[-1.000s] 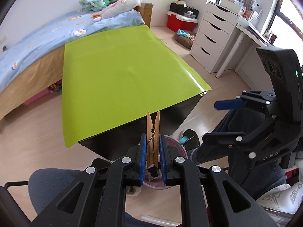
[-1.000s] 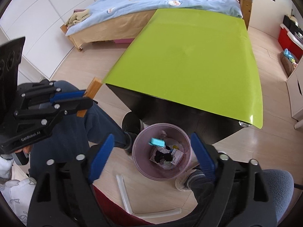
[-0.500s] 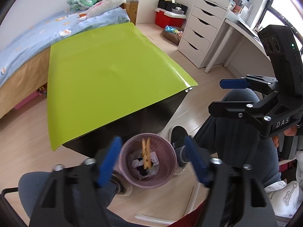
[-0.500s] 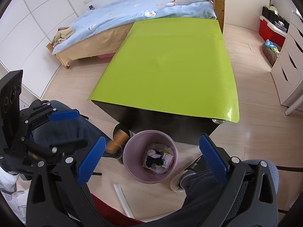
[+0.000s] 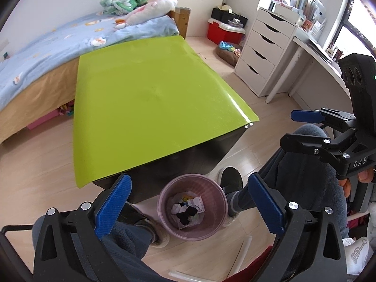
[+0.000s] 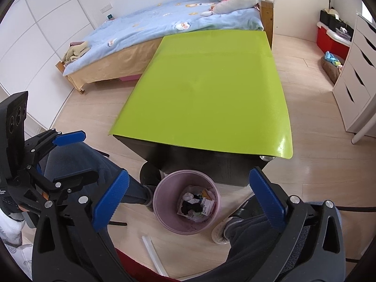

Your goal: Collect trash

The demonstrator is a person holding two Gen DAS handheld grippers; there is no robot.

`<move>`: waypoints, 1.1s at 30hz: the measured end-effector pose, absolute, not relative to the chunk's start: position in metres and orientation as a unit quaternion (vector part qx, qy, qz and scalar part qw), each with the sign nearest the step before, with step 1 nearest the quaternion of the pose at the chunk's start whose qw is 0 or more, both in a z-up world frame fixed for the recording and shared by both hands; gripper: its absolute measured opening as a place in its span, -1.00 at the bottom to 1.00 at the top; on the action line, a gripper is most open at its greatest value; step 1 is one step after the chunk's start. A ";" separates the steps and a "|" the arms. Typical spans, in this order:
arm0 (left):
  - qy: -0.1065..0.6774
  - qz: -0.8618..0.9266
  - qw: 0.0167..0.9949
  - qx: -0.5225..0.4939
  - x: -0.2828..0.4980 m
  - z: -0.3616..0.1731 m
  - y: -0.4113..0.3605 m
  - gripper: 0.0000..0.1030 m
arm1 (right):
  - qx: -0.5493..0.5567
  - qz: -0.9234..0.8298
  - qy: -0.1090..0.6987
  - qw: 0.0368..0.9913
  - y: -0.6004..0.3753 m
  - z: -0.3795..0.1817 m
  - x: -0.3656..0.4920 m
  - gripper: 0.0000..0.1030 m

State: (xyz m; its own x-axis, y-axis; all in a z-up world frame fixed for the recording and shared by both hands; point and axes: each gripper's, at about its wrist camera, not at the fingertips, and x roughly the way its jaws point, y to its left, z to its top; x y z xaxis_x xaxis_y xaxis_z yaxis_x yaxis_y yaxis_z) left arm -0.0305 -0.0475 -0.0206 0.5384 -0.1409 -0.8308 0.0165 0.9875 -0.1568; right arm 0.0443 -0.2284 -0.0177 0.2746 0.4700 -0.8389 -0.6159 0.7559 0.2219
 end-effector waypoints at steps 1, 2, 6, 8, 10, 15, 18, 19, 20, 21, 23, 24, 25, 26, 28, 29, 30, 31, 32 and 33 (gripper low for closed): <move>0.475 -0.042 0.876 -0.067 -0.031 -0.018 -0.045 0.85 | -0.074 0.341 0.493 0.797 -0.227 -0.015 0.045 0.94; 0.472 -0.039 0.878 -0.068 -0.030 -0.016 -0.043 0.85 | -0.076 0.341 0.490 0.799 -0.226 -0.012 0.046 0.94; 0.458 -0.029 0.886 -0.069 -0.025 -0.002 -0.034 0.85 | -0.077 0.341 0.475 0.807 -0.220 0.002 0.051 0.94; 0.450 -0.022 0.890 -0.071 -0.021 0.007 -0.027 0.85 | -0.078 0.342 0.464 0.813 -0.214 0.013 0.056 0.94; 0.439 -0.017 0.896 -0.071 -0.017 0.018 -0.022 0.85 | -0.076 0.346 0.454 0.818 -0.210 0.024 0.061 0.94; 0.406 -0.012 0.911 -0.067 -0.008 0.045 -0.010 0.85 | -0.075 0.357 0.427 0.828 -0.197 0.052 0.073 0.94; 0.398 0.000 0.915 -0.066 0.000 0.058 -0.004 0.85 | -0.073 0.363 0.415 0.831 -0.190 0.065 0.079 0.94; 0.396 0.010 0.916 -0.064 0.003 0.062 -0.002 0.85 | -0.074 0.364 0.411 0.833 -0.188 0.070 0.081 0.94; 0.393 0.015 0.917 -0.063 0.003 0.065 -0.001 0.86 | -0.076 0.364 0.406 0.835 -0.187 0.074 0.082 0.94; 0.389 0.016 0.919 -0.062 0.004 0.068 0.001 0.87 | -0.078 0.364 0.401 0.837 -0.185 0.078 0.083 0.94; 0.384 0.001 0.921 -0.072 0.006 0.071 0.004 0.87 | -0.080 0.366 0.396 0.838 -0.182 0.083 0.086 0.94; 0.383 -0.005 0.920 -0.078 0.007 0.072 0.005 0.88 | -0.081 0.367 0.394 0.838 -0.181 0.086 0.086 0.94; 0.382 -0.008 0.920 -0.084 0.008 0.073 0.007 0.87 | -0.082 0.368 0.392 0.839 -0.180 0.087 0.087 0.94; 0.382 -0.008 0.920 -0.087 0.009 0.074 0.008 0.88 | -0.082 0.368 0.391 0.839 -0.179 0.089 0.088 0.94; 0.382 -0.010 0.920 -0.090 0.011 0.075 0.010 0.88 | -0.081 0.370 0.391 0.839 -0.178 0.090 0.089 0.94; 0.383 -0.012 0.919 -0.091 0.012 0.075 0.010 0.88 | -0.081 0.370 0.391 0.839 -0.178 0.090 0.089 0.94; 0.384 -0.014 0.919 -0.092 0.012 0.075 0.009 0.88 | -0.081 0.370 0.392 0.838 -0.178 0.090 0.089 0.94; 0.385 -0.015 0.918 -0.093 0.013 0.075 0.009 0.88 | -0.081 0.370 0.392 0.838 -0.179 0.089 0.089 0.94; 0.386 -0.014 0.918 -0.093 0.014 0.074 0.010 0.88 | -0.081 0.370 0.393 0.838 -0.178 0.089 0.090 0.94; 0.386 -0.014 0.918 -0.094 0.015 0.074 0.010 0.88 | -0.080 0.370 0.394 0.837 -0.178 0.088 0.091 0.94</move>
